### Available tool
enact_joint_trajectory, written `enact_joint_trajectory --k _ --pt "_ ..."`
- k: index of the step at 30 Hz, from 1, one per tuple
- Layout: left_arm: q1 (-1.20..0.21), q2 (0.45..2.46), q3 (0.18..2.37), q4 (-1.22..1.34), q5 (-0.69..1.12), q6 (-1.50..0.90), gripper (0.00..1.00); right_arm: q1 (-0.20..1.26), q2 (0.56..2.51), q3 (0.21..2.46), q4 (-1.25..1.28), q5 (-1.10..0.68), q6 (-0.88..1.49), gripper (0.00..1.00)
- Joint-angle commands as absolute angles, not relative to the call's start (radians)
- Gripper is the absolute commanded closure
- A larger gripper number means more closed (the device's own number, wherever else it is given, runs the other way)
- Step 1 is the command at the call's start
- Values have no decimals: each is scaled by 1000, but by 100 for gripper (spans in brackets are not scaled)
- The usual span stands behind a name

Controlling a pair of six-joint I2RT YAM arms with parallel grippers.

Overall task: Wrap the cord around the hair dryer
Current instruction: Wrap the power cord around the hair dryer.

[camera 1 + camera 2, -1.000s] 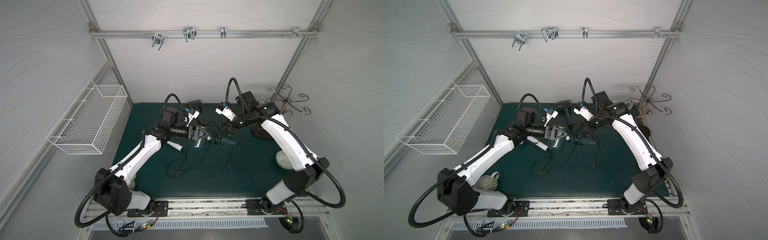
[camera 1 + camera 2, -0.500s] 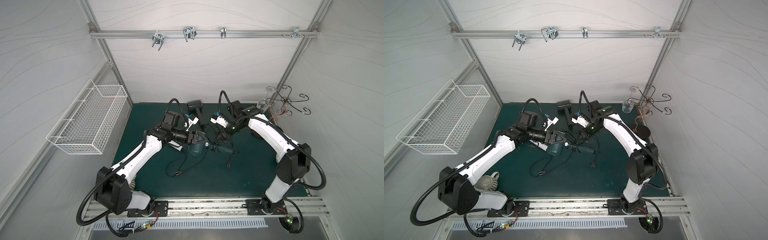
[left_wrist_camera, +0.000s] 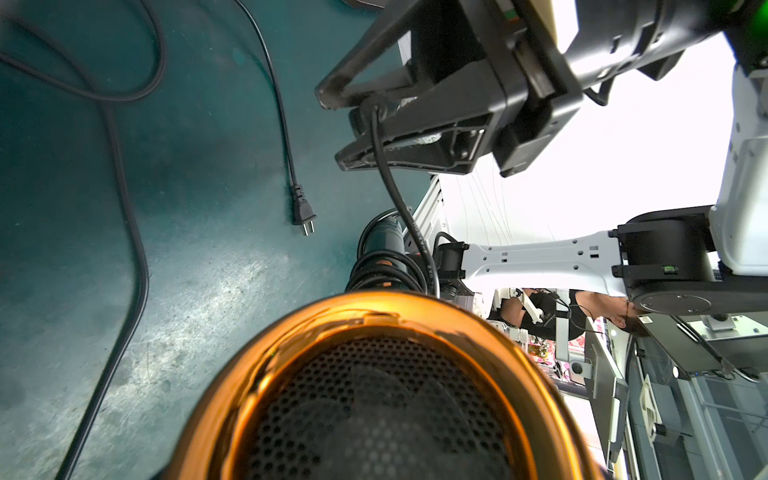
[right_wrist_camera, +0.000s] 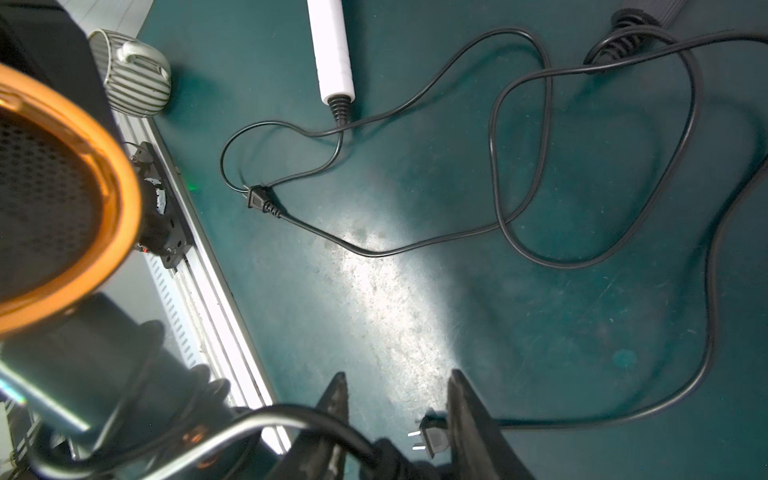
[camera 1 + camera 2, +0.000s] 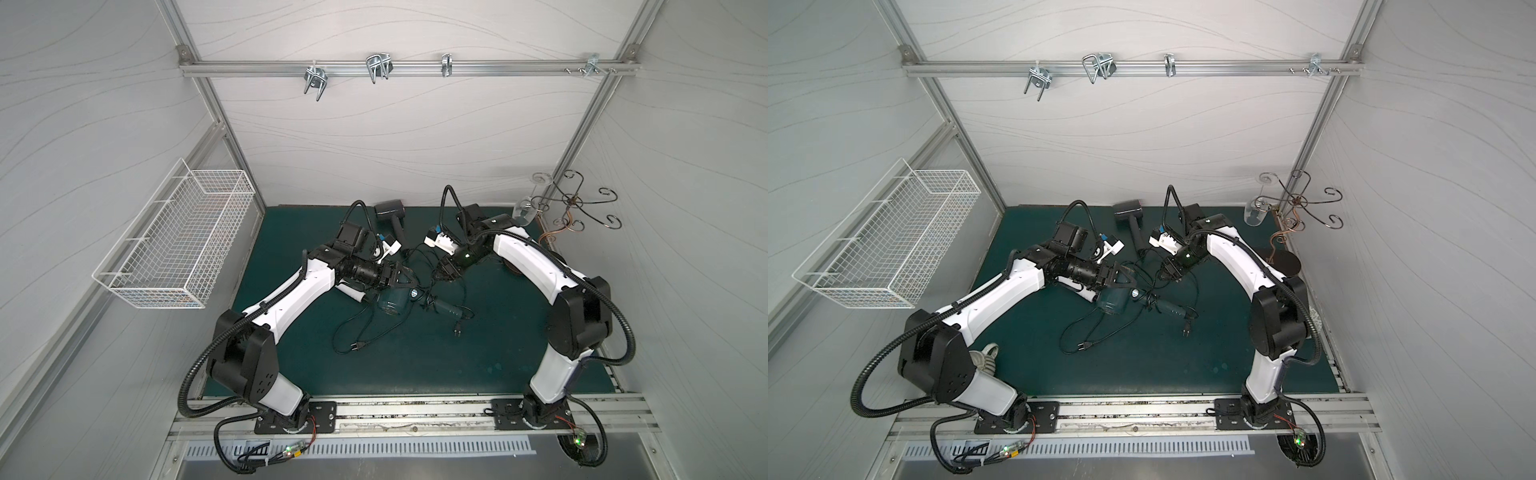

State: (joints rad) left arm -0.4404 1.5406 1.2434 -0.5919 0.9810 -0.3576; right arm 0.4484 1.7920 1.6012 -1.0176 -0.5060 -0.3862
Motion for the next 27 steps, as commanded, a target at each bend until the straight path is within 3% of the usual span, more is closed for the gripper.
enact_joint_trajectory --k 1,19,27 --pt "-440 1556 1310 -586 1057 -355 100 436 1816 1599 -1011 -540 -428 54" --pt "-439 1630 1379 -640 1062 -409 100 379 1833 1612 -1001 -595 -444 31" --pt "-439 1653 1396 -621 1061 -437 100 336 1790 1624 -1003 -646 -424 27"
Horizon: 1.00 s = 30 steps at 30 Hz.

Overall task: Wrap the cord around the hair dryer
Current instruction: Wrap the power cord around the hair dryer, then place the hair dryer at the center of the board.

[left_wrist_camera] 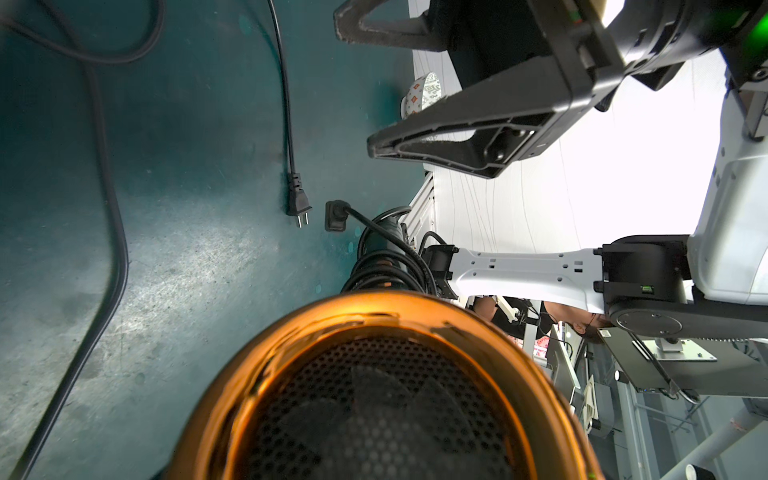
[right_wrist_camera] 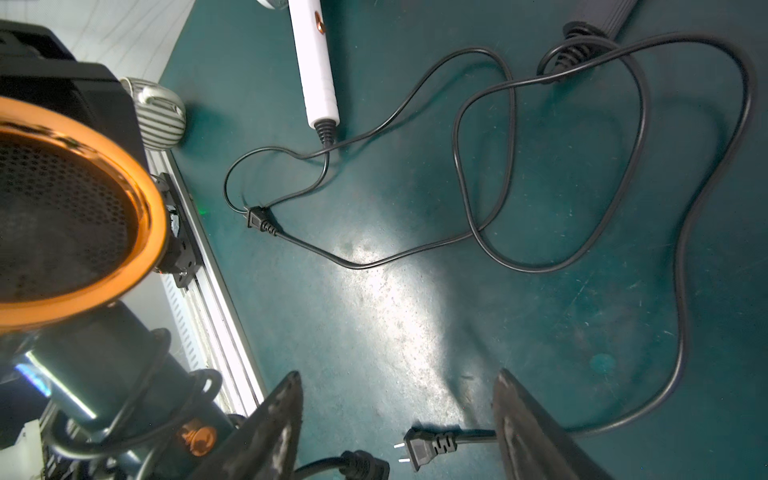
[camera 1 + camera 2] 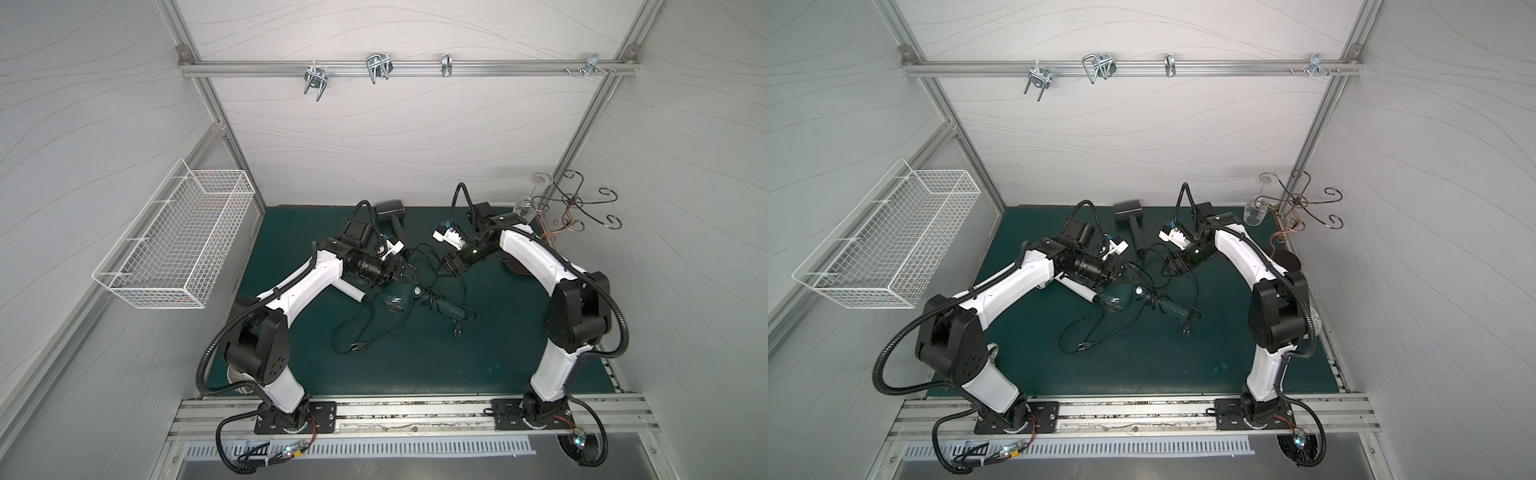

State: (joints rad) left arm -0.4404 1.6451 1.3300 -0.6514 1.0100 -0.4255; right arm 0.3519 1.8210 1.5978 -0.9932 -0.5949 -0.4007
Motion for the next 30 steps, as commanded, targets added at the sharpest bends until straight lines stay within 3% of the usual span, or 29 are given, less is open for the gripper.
enact_joint_trajectory --k 1,9,19,30 --pt "-439 1655 1397 -615 1063 -442 100 330 1784 1626 -1002 -650 -415 27" --pt "-433 1659 1418 -574 1071 -480 100 275 1626 1577 -984 -736 -315 25" --pt "-416 1655 1474 -586 1089 -473 100 291 1370 1280 -853 -857 -225 16" --pt "-416 1651 1492 -595 1098 -465 100 352 1451 1256 -779 -859 -248 9"
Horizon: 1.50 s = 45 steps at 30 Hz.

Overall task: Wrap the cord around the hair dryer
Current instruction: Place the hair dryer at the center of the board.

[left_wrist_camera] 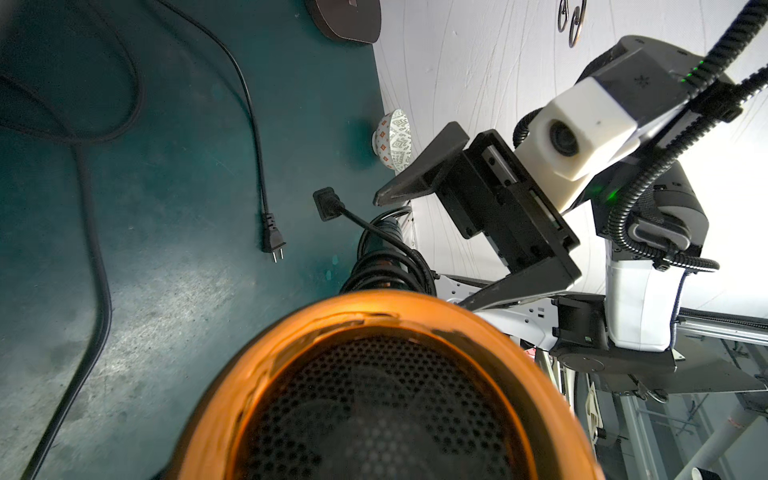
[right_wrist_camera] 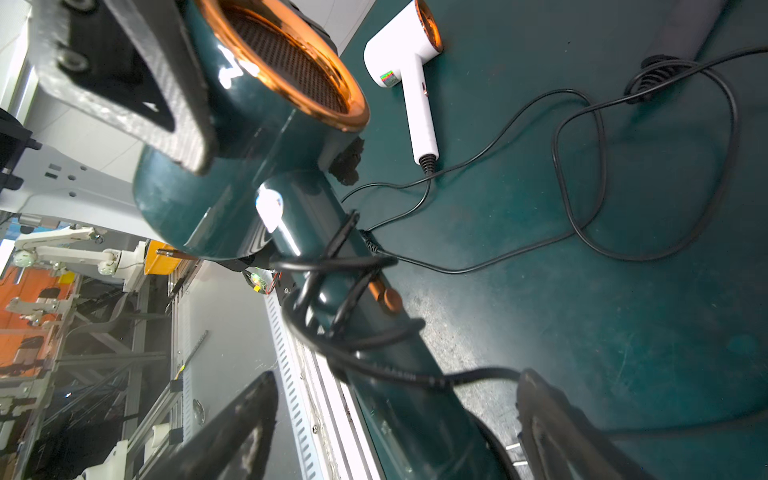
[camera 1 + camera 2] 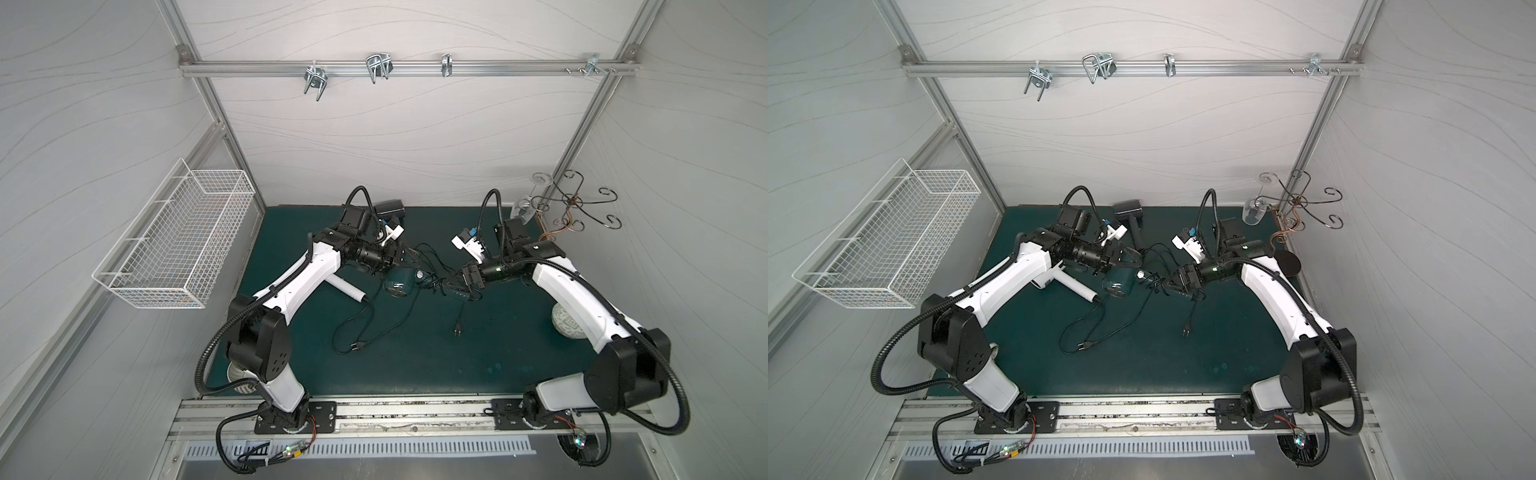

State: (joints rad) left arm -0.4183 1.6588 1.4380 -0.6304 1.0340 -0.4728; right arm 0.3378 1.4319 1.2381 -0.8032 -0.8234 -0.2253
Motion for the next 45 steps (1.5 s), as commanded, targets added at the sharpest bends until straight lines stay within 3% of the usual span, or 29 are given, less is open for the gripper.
enact_joint_trajectory --k 1,20,27,38,45 --pt "-416 1651 1493 -593 1097 -466 100 359 1458 1259 -780 -863 -251 9" --pt "-400 1655 1519 -542 1119 -495 100 448 1544 1268 -839 -1122 -305 9" --pt "-400 1656 1510 -537 1134 -473 100 465 1586 1296 -896 -1192 -340 17" --pt "-400 1644 1497 -493 1160 -474 100 482 1630 1323 -945 -1220 -364 47" --pt "-402 1643 1496 -486 1167 -473 100 485 1637 1310 -937 -1229 -355 89"
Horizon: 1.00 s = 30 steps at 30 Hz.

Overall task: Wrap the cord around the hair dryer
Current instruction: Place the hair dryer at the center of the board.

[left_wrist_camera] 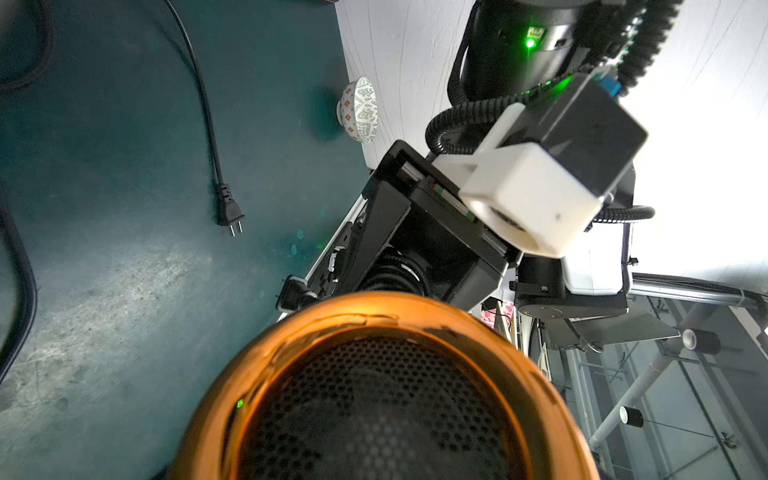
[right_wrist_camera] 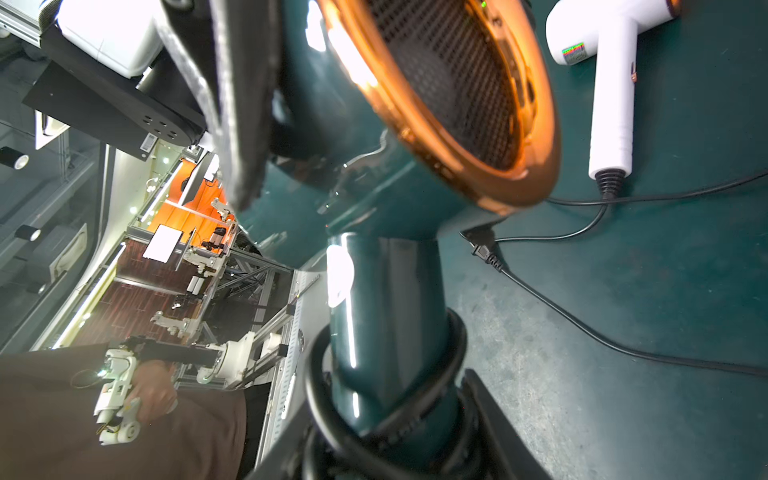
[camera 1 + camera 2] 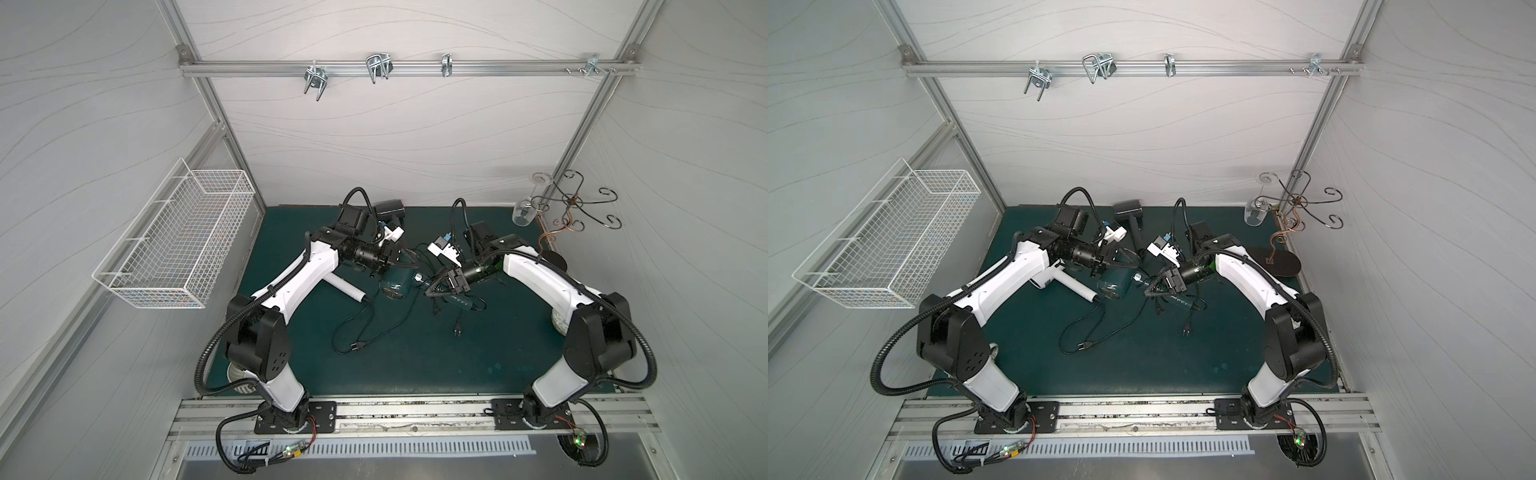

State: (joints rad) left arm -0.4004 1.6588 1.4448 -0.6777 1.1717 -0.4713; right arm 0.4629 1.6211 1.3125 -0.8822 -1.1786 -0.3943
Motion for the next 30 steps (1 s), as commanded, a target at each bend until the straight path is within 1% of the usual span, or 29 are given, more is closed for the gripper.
enact_joint_trajectory --k 1,4,5,6,8,11,16,24,30 --pt "-402 1640 1496 -478 1169 -477 100 483 1632 1301 -919 -1221 -339 93" --pt "-401 1637 1494 -448 1168 -496 100 460 1604 1262 -835 -1212 -268 100" --pt "-401 1635 1495 -436 1168 -505 88 447 1588 1245 -803 -1209 -235 100" --pt "-401 1632 1497 -423 1167 -514 73 432 1574 1229 -767 -1206 -209 100" --pt "-400 1628 1505 -413 1159 -523 35 400 1545 1212 -740 -1197 -183 100" --pt "-399 1618 1520 -415 1130 -522 2 336 1505 1189 -719 -1184 -145 100" --pt "-368 1598 1526 -398 1093 -536 2 192 1431 1128 -658 -1156 -71 100" --pt "-351 1577 1470 -341 1095 -571 2 -30 1376 1019 -506 -985 104 100" --pt "-351 1556 1419 -301 1095 -590 2 -108 1427 997 -467 -901 165 100"
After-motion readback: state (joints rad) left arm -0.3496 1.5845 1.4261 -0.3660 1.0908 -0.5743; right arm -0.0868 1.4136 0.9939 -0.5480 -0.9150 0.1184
